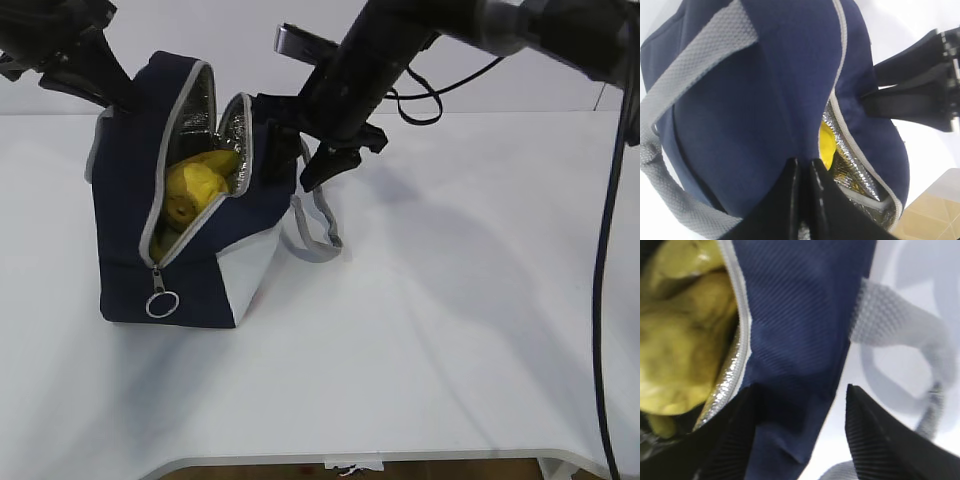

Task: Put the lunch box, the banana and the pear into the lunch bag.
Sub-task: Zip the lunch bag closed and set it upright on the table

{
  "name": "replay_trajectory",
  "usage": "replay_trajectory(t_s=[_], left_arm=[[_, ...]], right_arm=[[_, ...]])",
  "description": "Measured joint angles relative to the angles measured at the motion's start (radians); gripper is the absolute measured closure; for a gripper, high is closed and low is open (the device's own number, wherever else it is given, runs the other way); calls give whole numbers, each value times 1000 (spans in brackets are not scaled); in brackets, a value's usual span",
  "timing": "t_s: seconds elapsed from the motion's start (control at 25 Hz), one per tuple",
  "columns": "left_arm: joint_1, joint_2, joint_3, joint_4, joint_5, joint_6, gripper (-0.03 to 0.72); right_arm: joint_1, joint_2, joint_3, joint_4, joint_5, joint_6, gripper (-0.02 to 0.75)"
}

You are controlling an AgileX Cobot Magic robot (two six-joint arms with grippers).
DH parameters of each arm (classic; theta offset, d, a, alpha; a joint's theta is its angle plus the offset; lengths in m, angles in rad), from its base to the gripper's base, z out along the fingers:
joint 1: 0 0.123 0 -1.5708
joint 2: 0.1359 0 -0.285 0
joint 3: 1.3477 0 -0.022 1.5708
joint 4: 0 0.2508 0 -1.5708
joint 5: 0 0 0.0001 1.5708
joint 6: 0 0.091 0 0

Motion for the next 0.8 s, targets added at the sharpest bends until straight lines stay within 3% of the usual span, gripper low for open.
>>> replay_trajectory(t_s=[0.2, 0.28, 0.44, 0.56, 0.8], left_arm=[[0, 0, 0, 0, 0, 0, 691], [0, 0, 0, 0, 0, 0, 691], [0, 0, 0, 0, 0, 0, 691], [0, 0, 0, -14, 0, 0, 691], [-11, 0, 1, -173, 0, 0, 691]], right_arm=[[0, 45, 4, 32, -2, 0, 305], [0, 46, 4, 35, -2, 0, 354], [0, 40, 4, 39, -2, -2, 587], [0, 28, 4, 39, -2, -27, 716], [0, -40, 5, -12, 2, -45, 733]])
